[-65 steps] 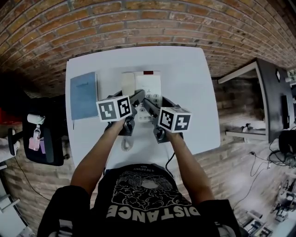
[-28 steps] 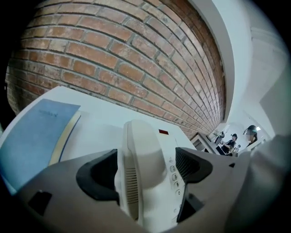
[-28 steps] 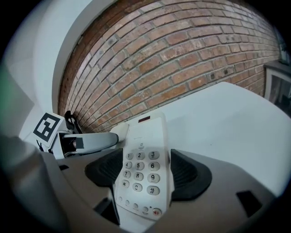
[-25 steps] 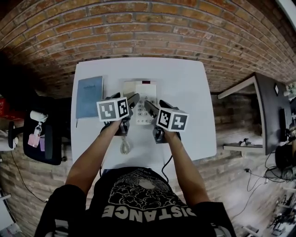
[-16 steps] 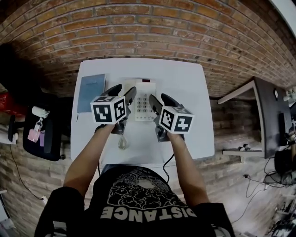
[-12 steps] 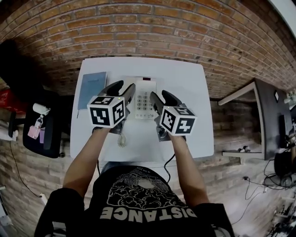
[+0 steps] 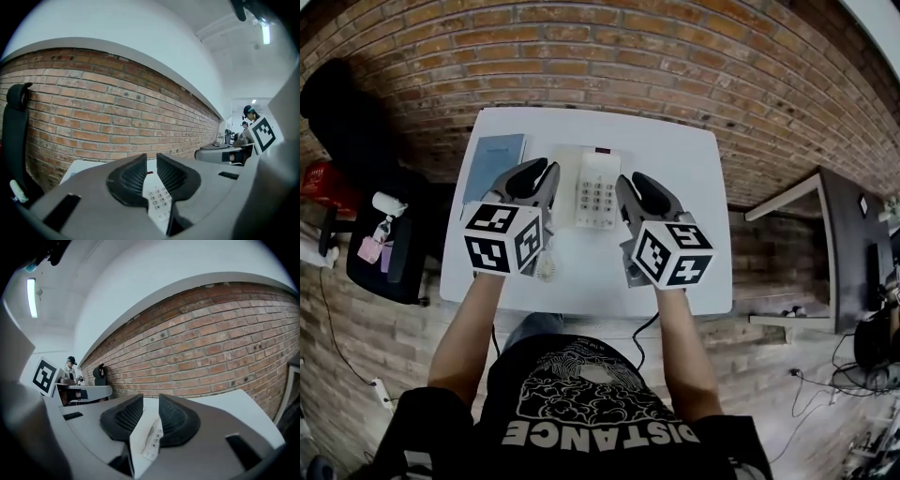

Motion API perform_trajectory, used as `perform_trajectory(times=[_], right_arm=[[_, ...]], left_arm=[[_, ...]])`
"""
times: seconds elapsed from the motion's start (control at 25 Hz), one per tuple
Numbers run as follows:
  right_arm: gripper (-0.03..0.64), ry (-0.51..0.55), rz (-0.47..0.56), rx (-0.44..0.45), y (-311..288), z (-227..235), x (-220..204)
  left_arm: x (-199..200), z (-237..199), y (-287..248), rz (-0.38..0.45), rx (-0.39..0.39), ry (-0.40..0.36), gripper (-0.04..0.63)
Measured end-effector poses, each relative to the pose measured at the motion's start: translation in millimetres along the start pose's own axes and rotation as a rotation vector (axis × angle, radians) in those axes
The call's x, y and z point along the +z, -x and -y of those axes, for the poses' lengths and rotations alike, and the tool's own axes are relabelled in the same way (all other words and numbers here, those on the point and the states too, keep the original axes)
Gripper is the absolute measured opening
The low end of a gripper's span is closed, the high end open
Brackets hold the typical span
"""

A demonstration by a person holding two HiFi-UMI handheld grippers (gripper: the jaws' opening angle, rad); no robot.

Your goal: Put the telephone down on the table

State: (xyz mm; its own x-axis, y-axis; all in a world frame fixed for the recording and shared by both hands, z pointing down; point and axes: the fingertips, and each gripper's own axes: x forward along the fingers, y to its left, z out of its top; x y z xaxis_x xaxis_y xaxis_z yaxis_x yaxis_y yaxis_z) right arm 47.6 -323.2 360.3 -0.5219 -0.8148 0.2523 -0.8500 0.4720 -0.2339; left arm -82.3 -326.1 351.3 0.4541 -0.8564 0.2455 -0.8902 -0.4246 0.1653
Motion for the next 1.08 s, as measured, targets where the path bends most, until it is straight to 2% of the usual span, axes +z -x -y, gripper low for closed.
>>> perform_trajectory(times=[0.12, 0.2, 1.08], right_arm=[[0.039, 0.016, 0.023, 0.006, 10.6, -3.4, 2.8], [0.023, 0.029, 0.031, 0.007, 15.8, -6.0, 3.9], [0.017, 0.035, 0.047, 0.011, 35.9, -16.7, 4.0]], left_arm=[[4.2, 2.0, 11.6, 0.026, 0.032, -0.001, 0.035], [5.6, 1.6, 17.8, 0.039, 0.049, 0.003, 0.022], [-2.4, 13.7, 33.5, 0.03, 0.05, 0.029, 0.018]])
